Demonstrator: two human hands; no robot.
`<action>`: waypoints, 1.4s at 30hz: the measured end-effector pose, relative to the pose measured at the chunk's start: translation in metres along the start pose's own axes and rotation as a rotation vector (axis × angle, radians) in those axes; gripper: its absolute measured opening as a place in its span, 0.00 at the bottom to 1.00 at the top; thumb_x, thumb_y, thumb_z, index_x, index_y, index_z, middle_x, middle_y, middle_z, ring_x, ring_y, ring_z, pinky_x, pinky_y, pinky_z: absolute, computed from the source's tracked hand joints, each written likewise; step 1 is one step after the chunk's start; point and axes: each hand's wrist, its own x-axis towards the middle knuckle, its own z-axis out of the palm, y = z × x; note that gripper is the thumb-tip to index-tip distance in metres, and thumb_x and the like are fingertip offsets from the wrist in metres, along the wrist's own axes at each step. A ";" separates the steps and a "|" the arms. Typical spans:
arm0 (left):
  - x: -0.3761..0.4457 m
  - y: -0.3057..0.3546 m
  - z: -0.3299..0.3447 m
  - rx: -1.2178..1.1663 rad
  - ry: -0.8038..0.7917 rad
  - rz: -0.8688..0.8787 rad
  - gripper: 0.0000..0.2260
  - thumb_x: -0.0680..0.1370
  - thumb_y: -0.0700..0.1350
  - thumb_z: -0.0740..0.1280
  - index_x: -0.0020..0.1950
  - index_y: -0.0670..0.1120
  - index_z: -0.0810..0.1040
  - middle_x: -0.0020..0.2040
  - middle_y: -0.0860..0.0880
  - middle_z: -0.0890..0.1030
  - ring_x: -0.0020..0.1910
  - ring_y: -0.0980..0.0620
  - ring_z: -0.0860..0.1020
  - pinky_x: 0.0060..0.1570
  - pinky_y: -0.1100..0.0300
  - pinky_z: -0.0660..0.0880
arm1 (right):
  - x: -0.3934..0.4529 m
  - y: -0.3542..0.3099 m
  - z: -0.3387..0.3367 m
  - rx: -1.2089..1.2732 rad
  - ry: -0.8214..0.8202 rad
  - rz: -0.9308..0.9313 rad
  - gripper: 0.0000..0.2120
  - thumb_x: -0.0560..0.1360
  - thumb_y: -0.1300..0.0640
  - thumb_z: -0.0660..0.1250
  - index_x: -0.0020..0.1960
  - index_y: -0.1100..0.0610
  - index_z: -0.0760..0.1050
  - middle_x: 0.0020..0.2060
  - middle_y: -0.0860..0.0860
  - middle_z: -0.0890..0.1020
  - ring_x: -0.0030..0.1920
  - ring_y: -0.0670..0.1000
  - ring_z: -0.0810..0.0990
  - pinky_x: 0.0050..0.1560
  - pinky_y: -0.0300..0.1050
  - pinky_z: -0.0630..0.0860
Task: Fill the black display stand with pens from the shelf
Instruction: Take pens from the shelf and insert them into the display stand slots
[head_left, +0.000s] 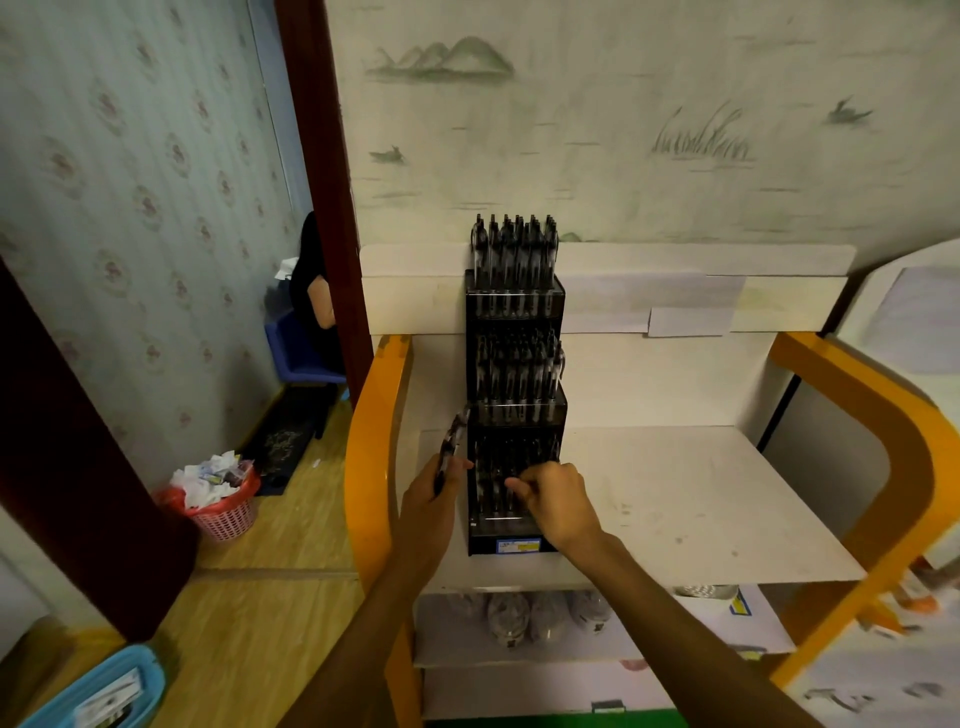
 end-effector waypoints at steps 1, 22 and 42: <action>0.000 0.001 0.001 -0.013 0.005 -0.008 0.08 0.84 0.52 0.59 0.51 0.56 0.78 0.31 0.65 0.78 0.32 0.68 0.76 0.32 0.76 0.69 | 0.001 -0.001 -0.001 -0.020 -0.016 0.006 0.19 0.79 0.49 0.68 0.38 0.62 0.82 0.33 0.56 0.83 0.38 0.52 0.81 0.40 0.38 0.71; -0.005 0.009 0.019 0.063 -0.191 0.014 0.04 0.79 0.46 0.70 0.52 0.48 0.78 0.46 0.49 0.83 0.47 0.52 0.81 0.52 0.55 0.79 | -0.001 -0.025 -0.045 0.979 0.049 0.226 0.10 0.75 0.56 0.73 0.46 0.65 0.83 0.38 0.59 0.86 0.41 0.57 0.86 0.41 0.45 0.84; 0.001 -0.002 -0.001 0.130 -0.016 0.051 0.11 0.83 0.50 0.64 0.43 0.47 0.75 0.33 0.54 0.77 0.30 0.61 0.73 0.31 0.68 0.69 | -0.002 0.000 -0.043 0.070 0.256 -0.120 0.12 0.81 0.55 0.64 0.45 0.60 0.82 0.36 0.54 0.84 0.36 0.51 0.81 0.42 0.47 0.77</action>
